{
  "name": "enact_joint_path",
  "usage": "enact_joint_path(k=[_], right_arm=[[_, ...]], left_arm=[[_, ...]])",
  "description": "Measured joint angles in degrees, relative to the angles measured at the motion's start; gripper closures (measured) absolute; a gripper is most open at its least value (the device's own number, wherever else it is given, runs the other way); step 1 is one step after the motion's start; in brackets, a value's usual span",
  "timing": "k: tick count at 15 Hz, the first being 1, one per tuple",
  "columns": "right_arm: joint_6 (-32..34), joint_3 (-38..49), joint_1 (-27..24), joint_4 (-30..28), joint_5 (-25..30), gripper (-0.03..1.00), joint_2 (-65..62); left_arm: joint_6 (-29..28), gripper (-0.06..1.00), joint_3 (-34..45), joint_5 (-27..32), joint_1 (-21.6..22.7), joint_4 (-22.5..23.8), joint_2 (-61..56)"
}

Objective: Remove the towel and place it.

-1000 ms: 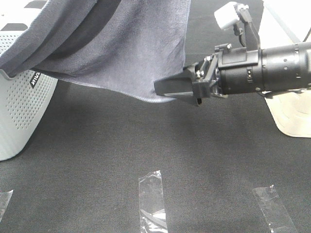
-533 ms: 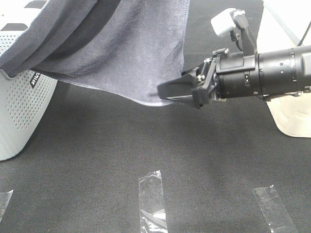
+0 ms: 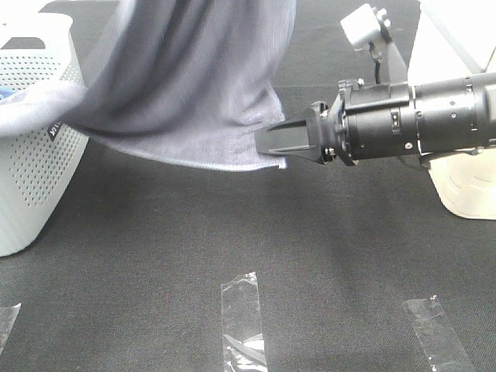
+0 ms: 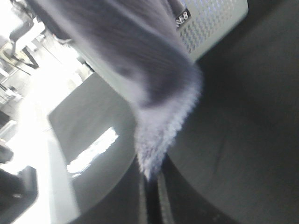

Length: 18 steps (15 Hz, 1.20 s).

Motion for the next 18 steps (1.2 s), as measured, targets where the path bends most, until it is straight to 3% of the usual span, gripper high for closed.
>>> enact_joint_path(k=[1,2,5,6,8,9,10,13,15,18], right_arm=[[5.5,-1.1,0.0,-3.5,0.0,0.97,0.0],[14.4,-3.6,0.0,-10.6,0.1,0.97,0.0],[43.8,-14.0,0.0,-35.2,0.4,0.97,0.1],[49.1,-16.6,0.0,-40.4,0.9,0.97,0.1],[66.2,-26.8,0.0,-57.9,4.9,0.97,0.1],[73.2,-32.8,0.0,-66.5,7.0,0.97,0.1],[80.2,-40.9,0.0,-77.0,8.5,0.97,0.2],[87.7,-59.0,0.0,-92.5,8.9,0.97,3.7],[88.9,-71.5,0.0,-98.5,8.8,0.97,8.4],[89.1,-89.5,0.0,-103.1,5.8,0.97,12.4]], left_arm=[[-4.0,0.94,0.0,0.0,0.0,6.1,0.0],[-11.2,0.94,0.0,0.0,0.0,16.2,0.0],[-28.1,0.94,0.0,-0.1,0.0,35.3,0.7],[-30.1,0.94,0.0,0.0,0.0,37.2,1.2],[-37.6,0.94,0.0,-0.4,0.0,43.1,3.3],[-39.9,0.94,0.0,-4.0,0.0,44.1,5.2],[-40.6,0.94,0.0,-8.9,0.0,44.1,6.4],[-40.9,0.94,0.0,-29.0,0.0,45.1,8.5],[-41.0,0.94,0.0,-46.9,0.0,47.0,8.7],[-41.0,0.94,0.0,-71.3,0.0,48.1,8.7]])
